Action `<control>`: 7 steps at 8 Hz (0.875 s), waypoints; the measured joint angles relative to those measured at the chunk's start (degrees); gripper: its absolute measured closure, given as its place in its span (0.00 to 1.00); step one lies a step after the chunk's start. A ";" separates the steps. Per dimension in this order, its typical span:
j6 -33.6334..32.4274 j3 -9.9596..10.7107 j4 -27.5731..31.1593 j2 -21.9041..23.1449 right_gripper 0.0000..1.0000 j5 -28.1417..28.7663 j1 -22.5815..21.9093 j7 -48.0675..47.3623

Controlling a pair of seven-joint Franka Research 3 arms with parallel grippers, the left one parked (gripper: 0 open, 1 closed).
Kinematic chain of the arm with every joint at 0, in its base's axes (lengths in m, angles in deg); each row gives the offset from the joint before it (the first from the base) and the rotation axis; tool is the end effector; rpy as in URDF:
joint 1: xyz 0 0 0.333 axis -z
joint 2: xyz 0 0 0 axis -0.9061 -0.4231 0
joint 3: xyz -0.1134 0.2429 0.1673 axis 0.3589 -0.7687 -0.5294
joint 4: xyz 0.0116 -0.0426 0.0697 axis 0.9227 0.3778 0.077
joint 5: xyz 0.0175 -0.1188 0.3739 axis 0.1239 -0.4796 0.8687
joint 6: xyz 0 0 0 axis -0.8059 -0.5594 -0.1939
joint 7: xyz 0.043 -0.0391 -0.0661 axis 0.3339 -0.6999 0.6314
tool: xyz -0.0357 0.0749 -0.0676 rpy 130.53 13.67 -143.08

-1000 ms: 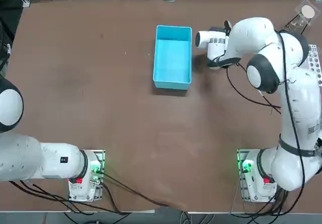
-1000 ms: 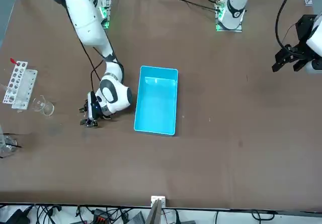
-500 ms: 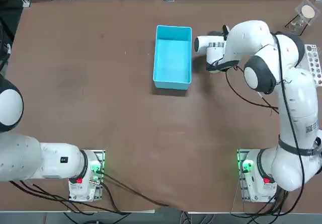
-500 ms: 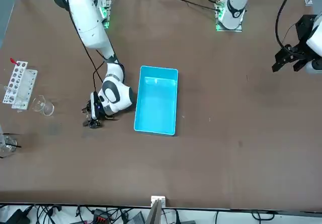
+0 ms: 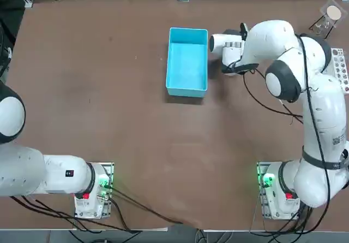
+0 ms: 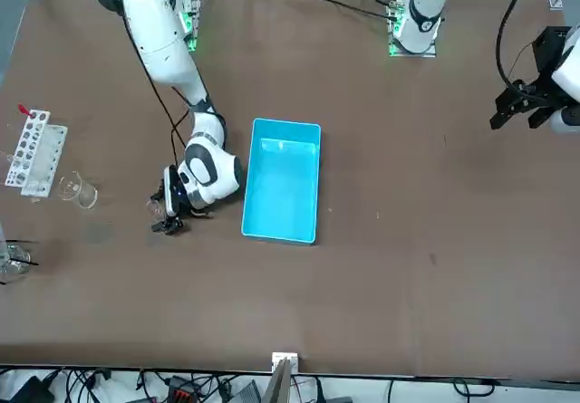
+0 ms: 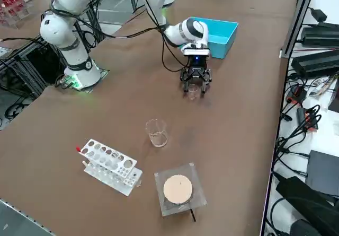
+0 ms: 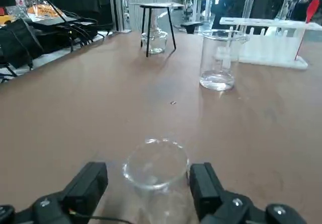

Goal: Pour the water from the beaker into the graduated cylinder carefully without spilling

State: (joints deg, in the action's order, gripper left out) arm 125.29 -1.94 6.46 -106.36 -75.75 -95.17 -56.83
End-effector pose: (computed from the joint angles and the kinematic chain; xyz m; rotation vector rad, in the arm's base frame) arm 0.5934 0.2215 0.1216 1.7168 -1.3979 1.1182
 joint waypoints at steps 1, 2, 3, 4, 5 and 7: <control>0.00 -0.55 -1.25 1.57 0.00 3.83 -0.21 2.41; -0.05 -0.74 -2.55 3.49 0.00 7.96 -0.53 6.03; -0.24 -0.84 -3.16 5.57 0.00 11.21 -0.72 9.47; -0.35 -0.88 -3.21 7.23 0.00 13.34 -0.75 11.96; -0.38 -0.82 -3.30 8.66 0.00 15.72 -0.67 15.10; -0.45 -0.02 -3.81 13.16 0.00 22.97 -0.15 26.42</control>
State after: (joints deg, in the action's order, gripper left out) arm 124.83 -1.96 2.65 -93.20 -52.78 -95.32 -30.41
